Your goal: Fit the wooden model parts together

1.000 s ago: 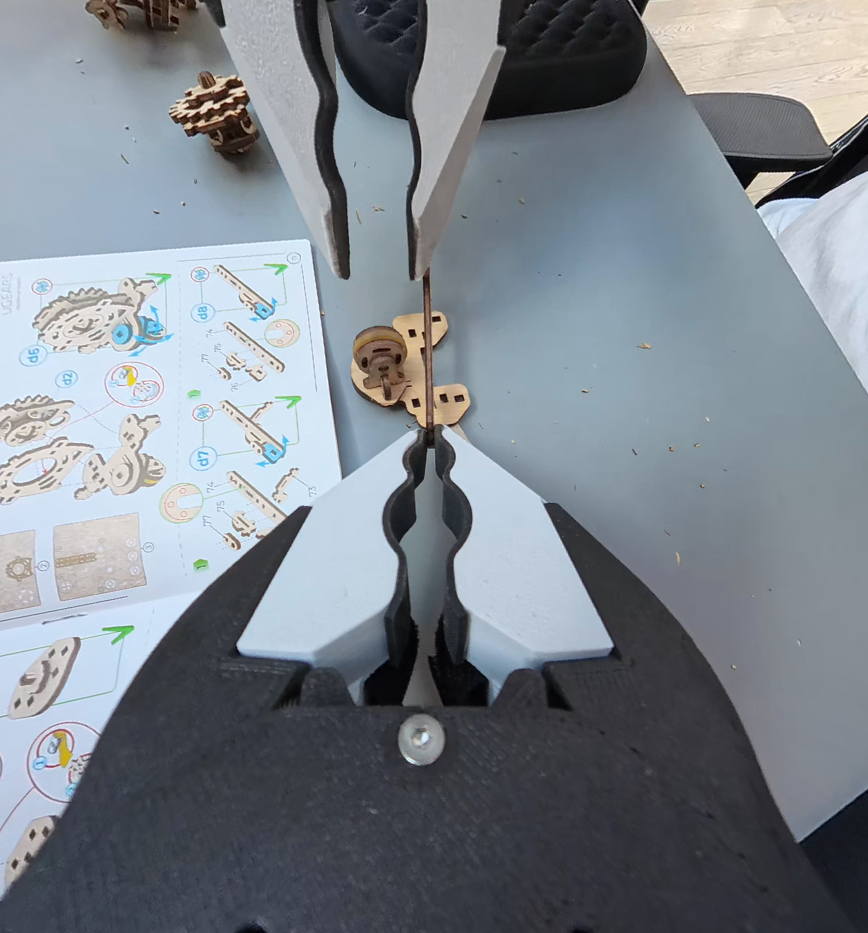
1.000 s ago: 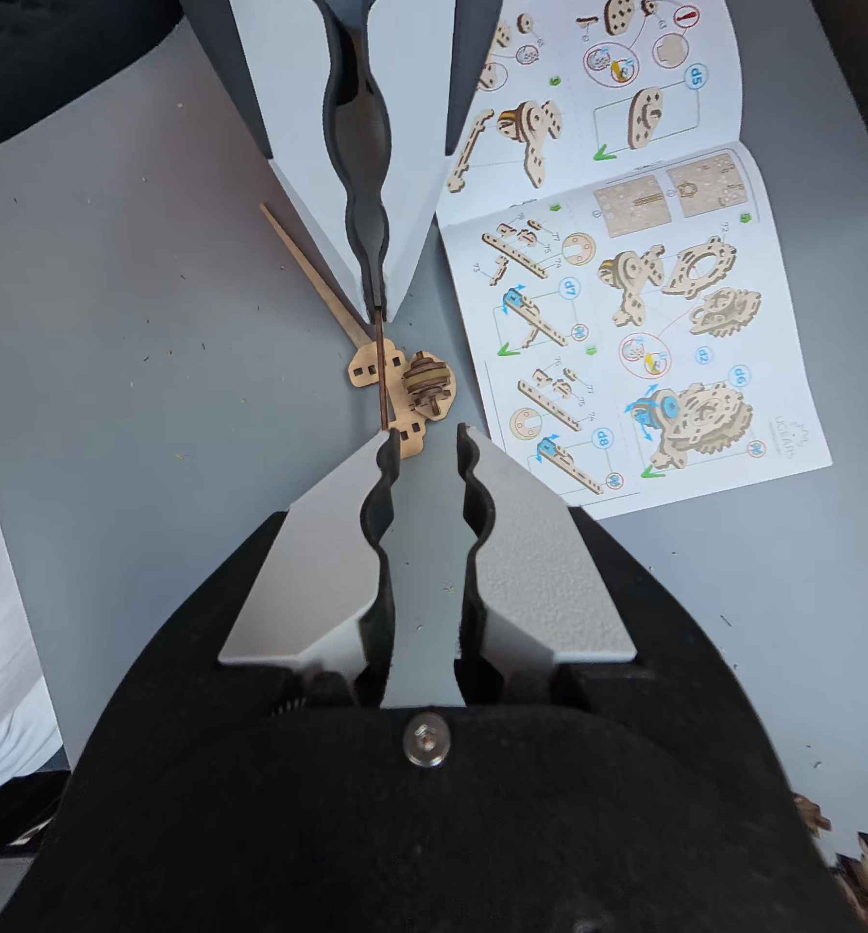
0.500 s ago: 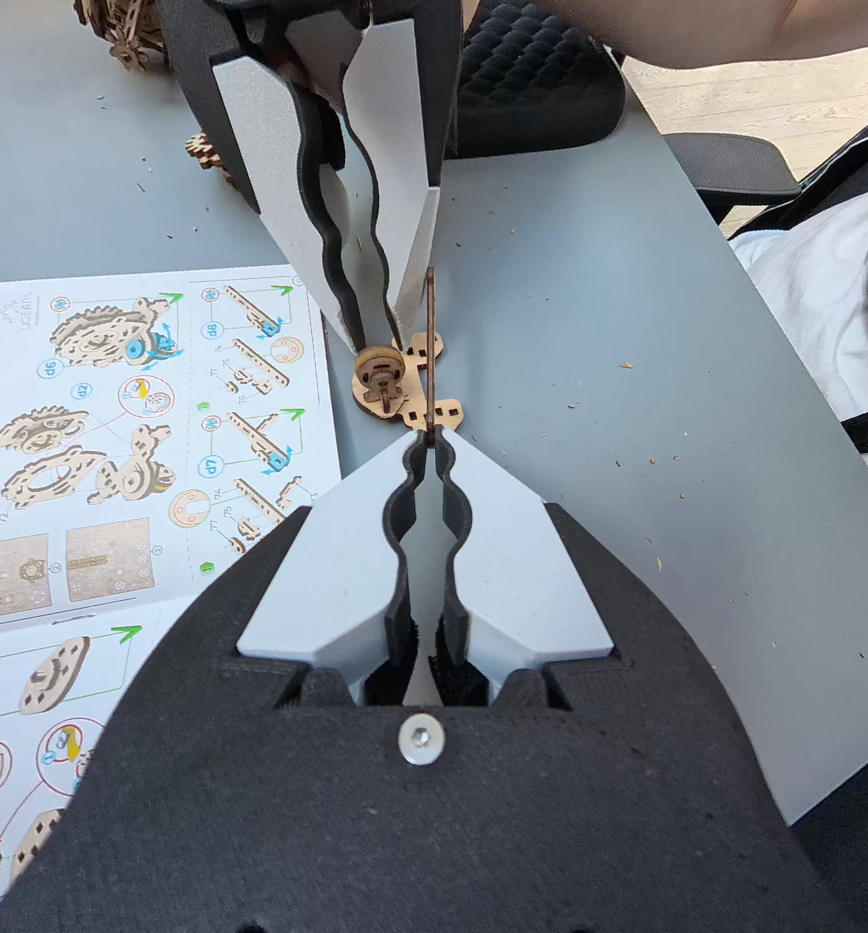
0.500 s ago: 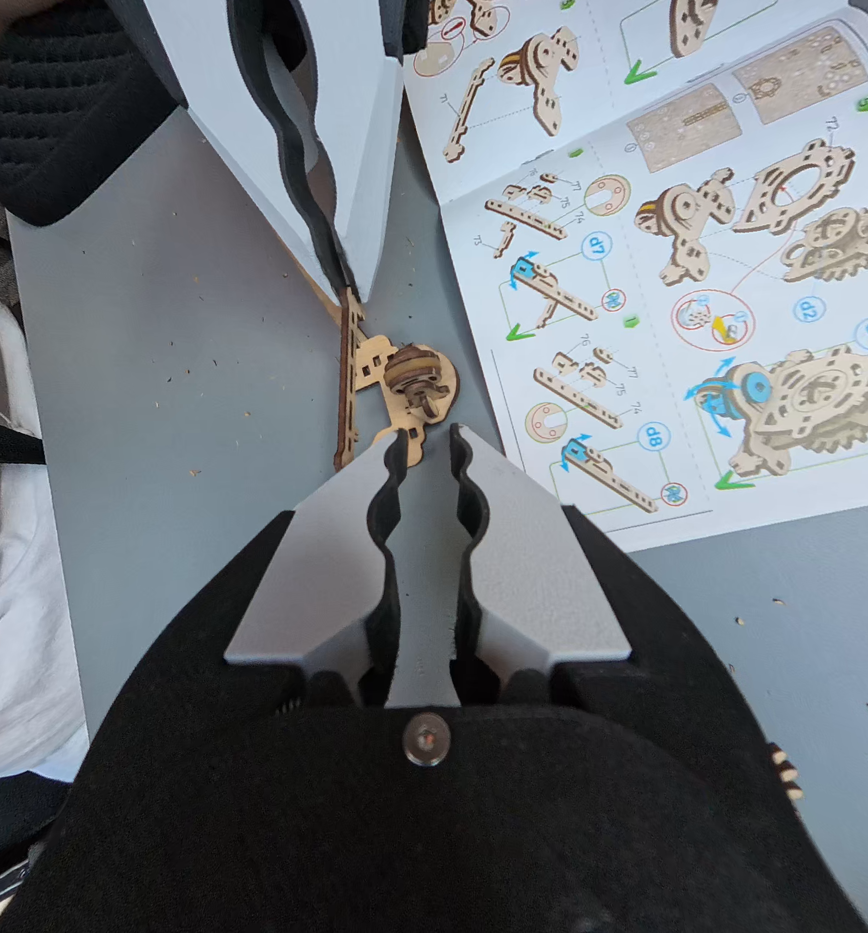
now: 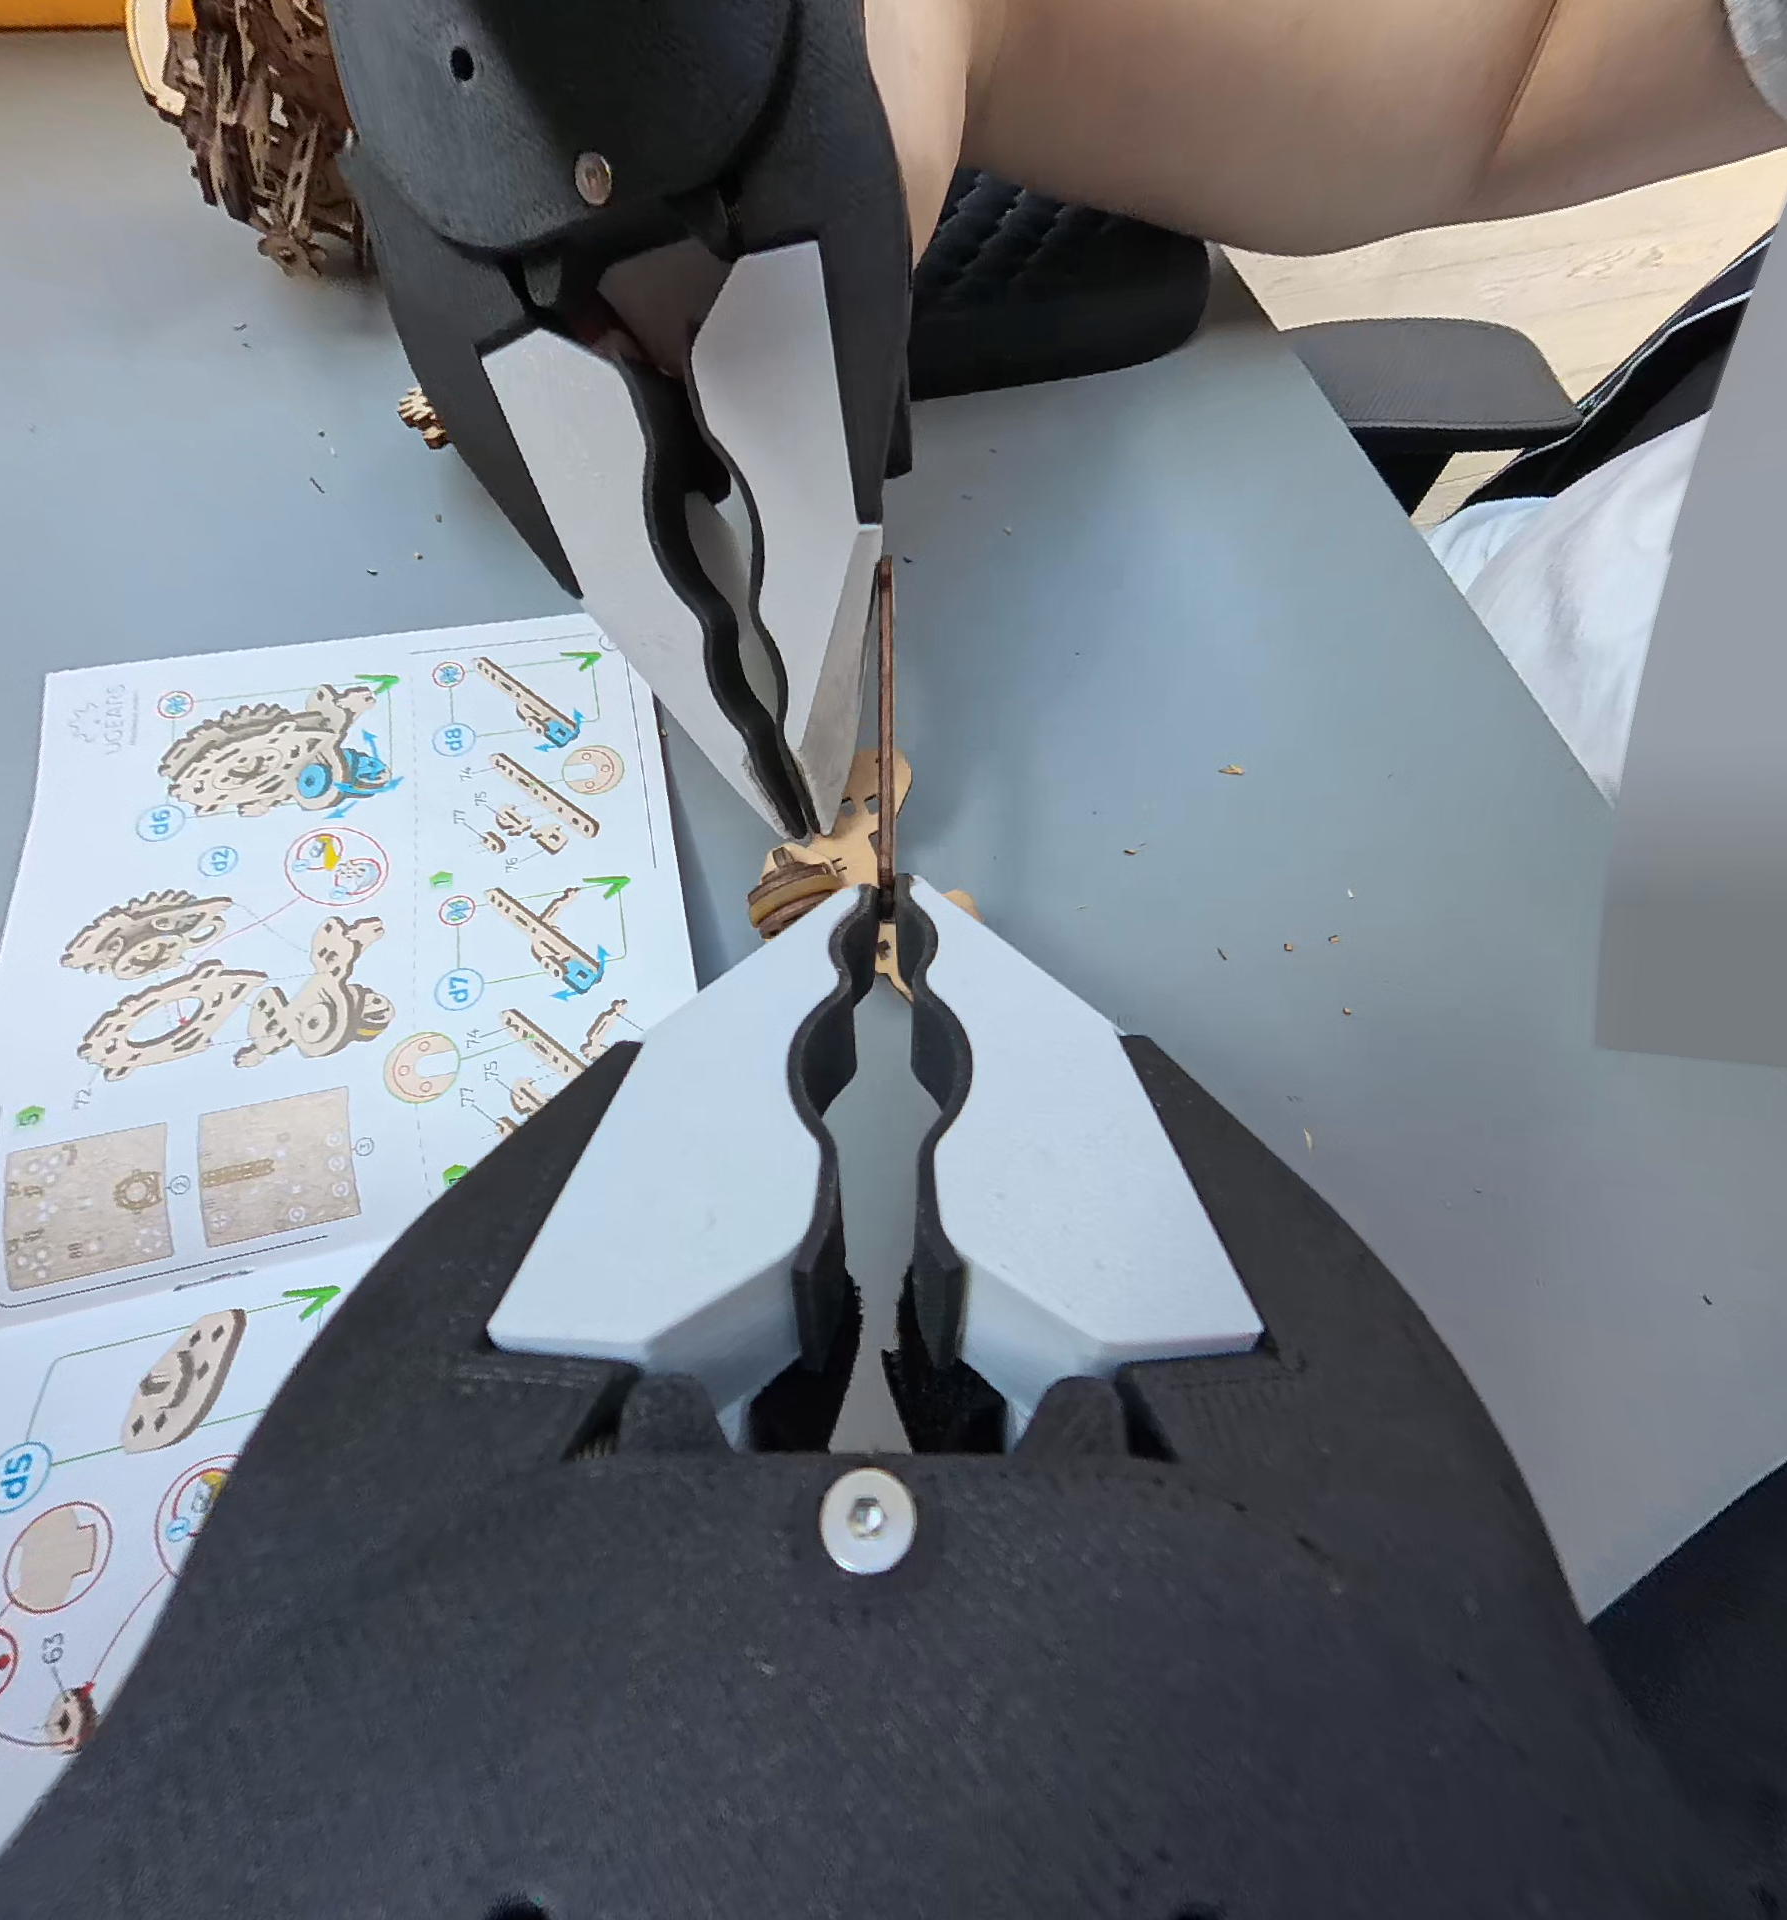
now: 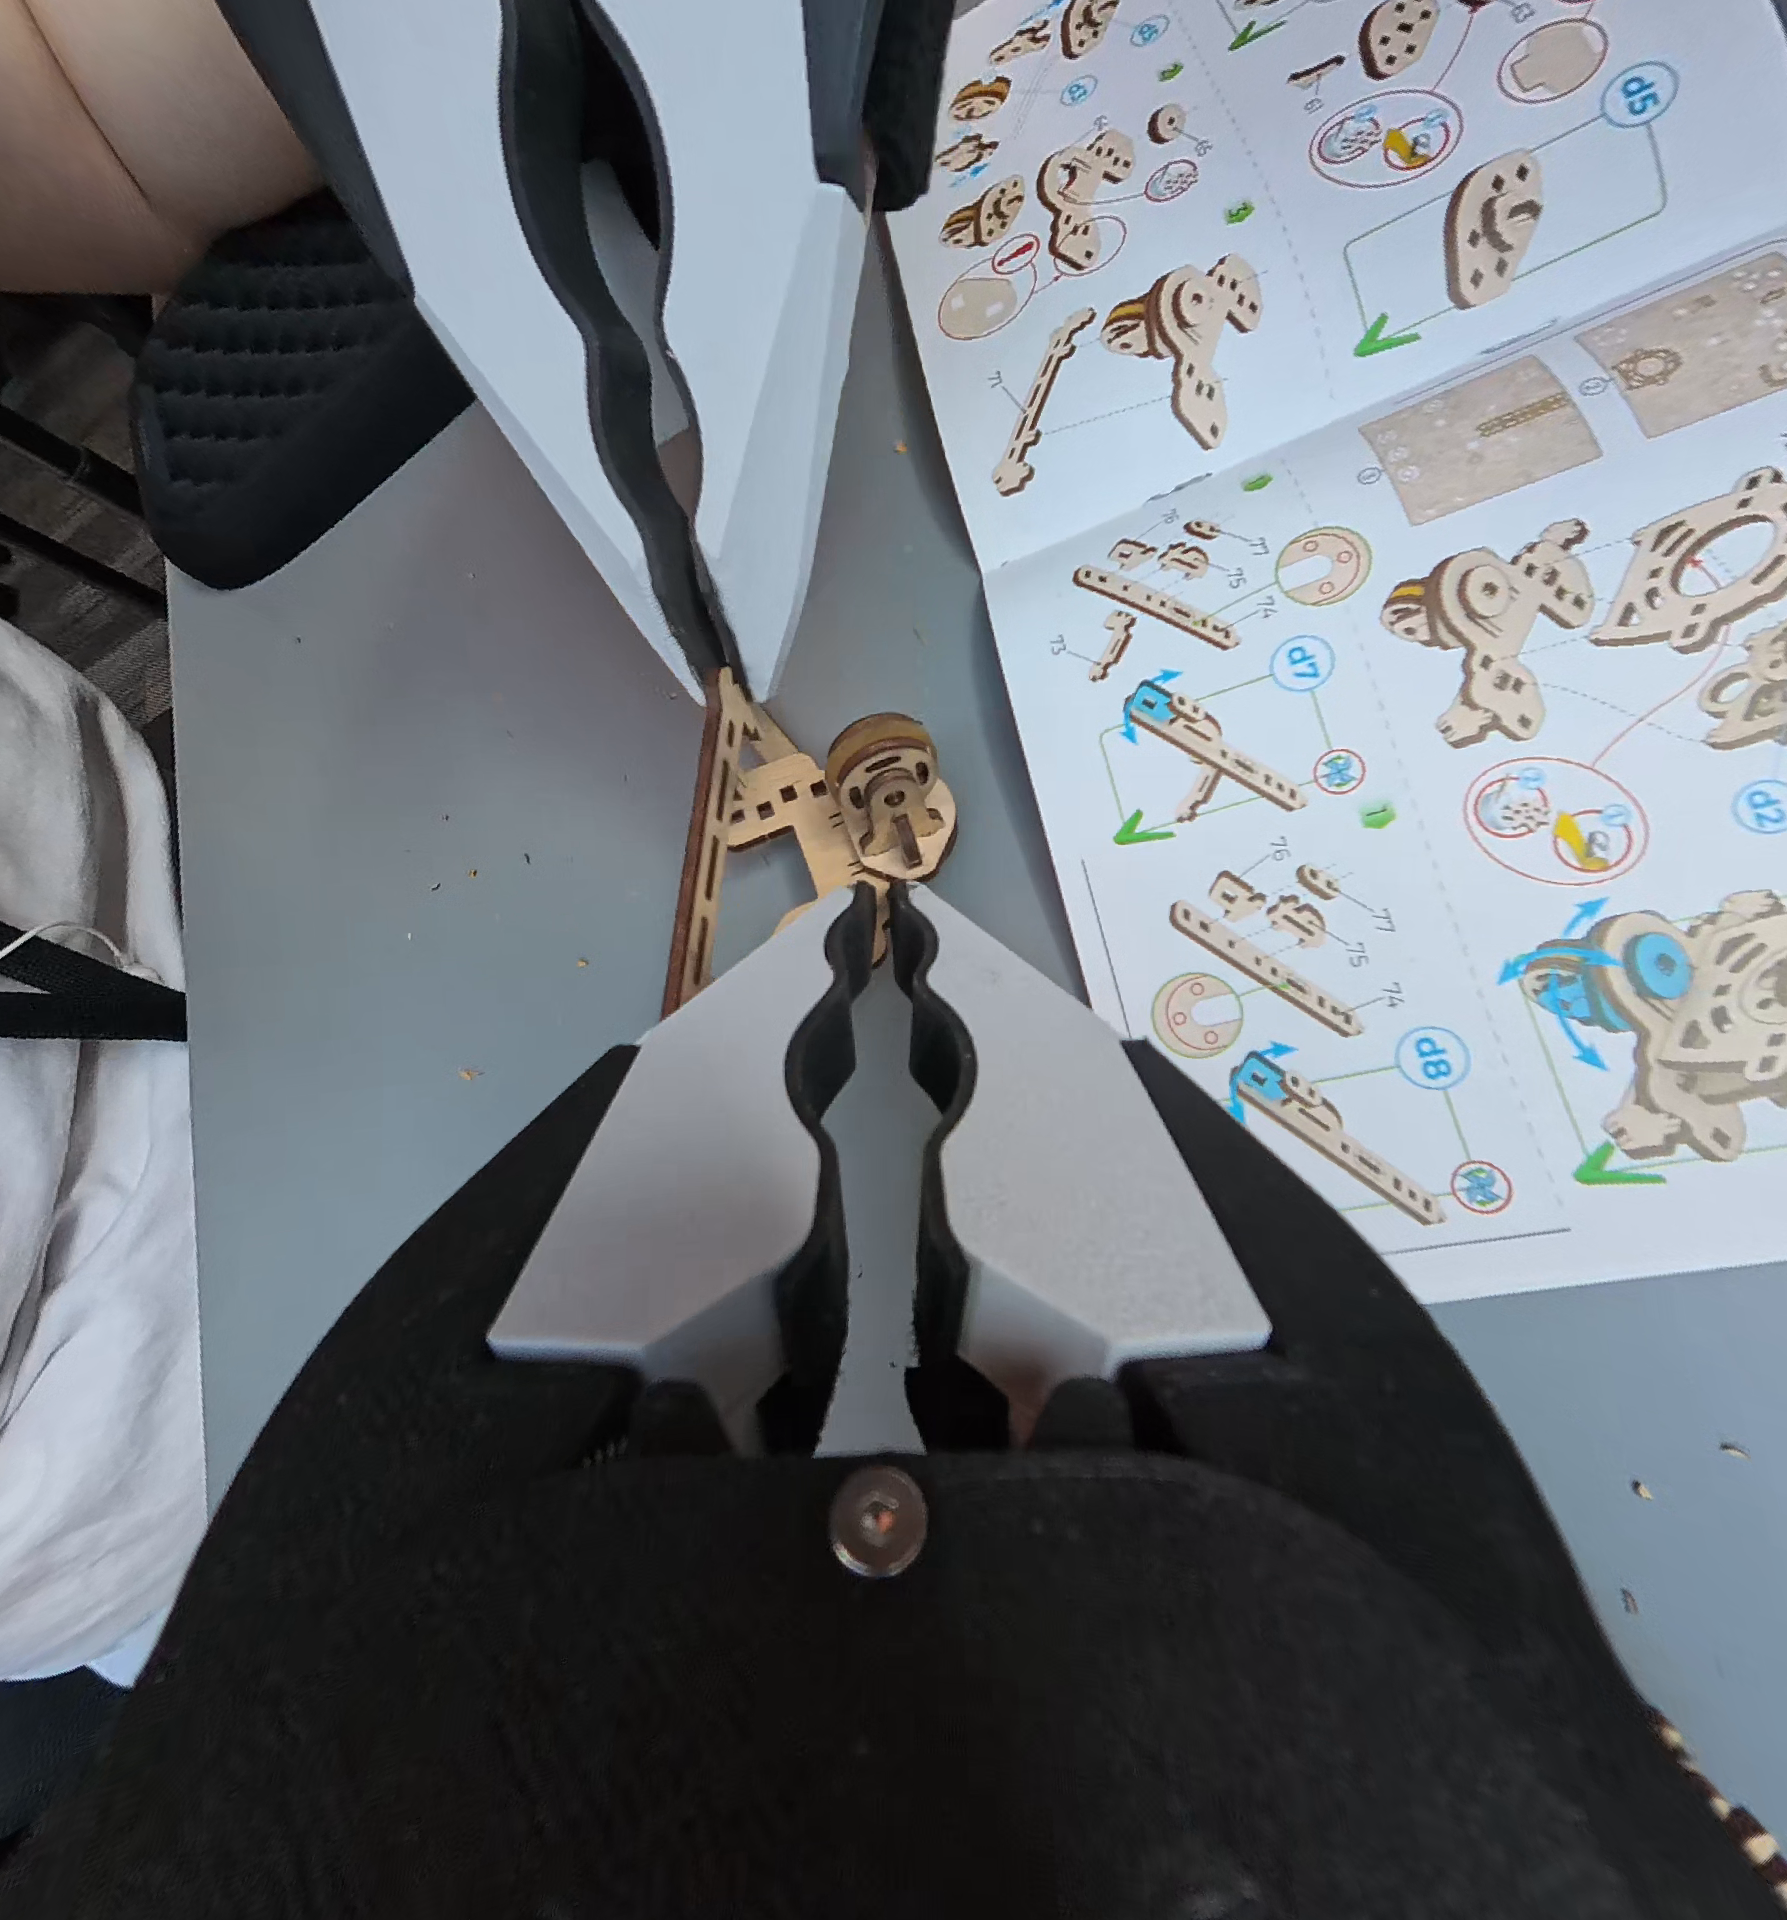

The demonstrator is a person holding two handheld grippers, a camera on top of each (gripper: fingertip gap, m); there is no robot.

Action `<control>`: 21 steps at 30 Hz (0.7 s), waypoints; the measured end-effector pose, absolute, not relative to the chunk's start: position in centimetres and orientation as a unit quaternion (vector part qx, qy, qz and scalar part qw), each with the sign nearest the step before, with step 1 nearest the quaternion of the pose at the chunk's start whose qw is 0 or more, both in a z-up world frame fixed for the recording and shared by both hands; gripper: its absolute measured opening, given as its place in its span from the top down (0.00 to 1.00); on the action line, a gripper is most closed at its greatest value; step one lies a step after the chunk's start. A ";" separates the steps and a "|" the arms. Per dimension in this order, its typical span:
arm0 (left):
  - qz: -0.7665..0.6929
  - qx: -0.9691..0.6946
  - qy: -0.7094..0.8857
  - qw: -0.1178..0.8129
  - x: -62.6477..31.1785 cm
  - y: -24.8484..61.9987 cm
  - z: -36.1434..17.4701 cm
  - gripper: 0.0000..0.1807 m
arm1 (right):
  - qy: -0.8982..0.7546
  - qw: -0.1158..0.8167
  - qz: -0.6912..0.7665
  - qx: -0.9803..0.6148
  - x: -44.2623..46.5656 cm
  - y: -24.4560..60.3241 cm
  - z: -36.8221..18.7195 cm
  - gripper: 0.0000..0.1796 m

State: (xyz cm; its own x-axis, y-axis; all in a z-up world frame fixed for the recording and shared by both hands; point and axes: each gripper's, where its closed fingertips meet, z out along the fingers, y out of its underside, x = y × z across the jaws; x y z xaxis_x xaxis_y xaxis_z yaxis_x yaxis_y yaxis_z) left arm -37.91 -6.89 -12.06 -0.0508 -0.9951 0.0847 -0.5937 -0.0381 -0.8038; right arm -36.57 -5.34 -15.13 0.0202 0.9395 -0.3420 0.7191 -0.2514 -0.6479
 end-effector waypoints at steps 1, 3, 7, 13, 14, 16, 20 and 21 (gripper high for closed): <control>-0.353 -0.627 0.633 0.285 -38.0 -6.9 -11.9 1.00 | -0.597 0.152 0.371 -0.695 -36.7 -5.4 -15.2 0.99; -0.348 -0.628 0.634 0.286 -38.1 -6.9 -11.7 1.00 | -0.606 0.162 0.369 -0.686 -37.1 -5.3 -15.2 0.99; -0.340 -0.637 0.625 0.298 -38.6 -7.0 -10.4 1.00 | -0.619 0.175 0.393 -0.657 -37.9 -5.5 -14.4 1.00; -0.345 -0.670 0.569 0.329 -40.8 -8.9 -8.9 1.00 | -0.658 0.172 0.393 -0.619 -38.2 -5.6 -14.2 0.94; -0.346 -0.680 0.554 0.333 -41.4 -9.3 -9.1 1.00 | -0.667 0.172 0.398 -0.606 -38.0 -5.8 -13.9 0.94; -0.344 -0.700 0.525 0.340 -42.8 -9.7 -9.7 1.00 | -0.672 0.193 0.410 -0.585 -37.7 -5.4 -13.3 0.92; -0.357 -0.723 0.476 0.350 -44.5 -9.8 -9.7 1.00 | -0.684 0.202 0.430 -0.553 -38.0 -4.5 -12.7 0.83; -0.360 -0.727 0.467 0.352 -44.7 -9.7 -9.5 1.00 | -0.695 0.195 0.427 -0.544 -38.2 -4.5 -12.9 0.81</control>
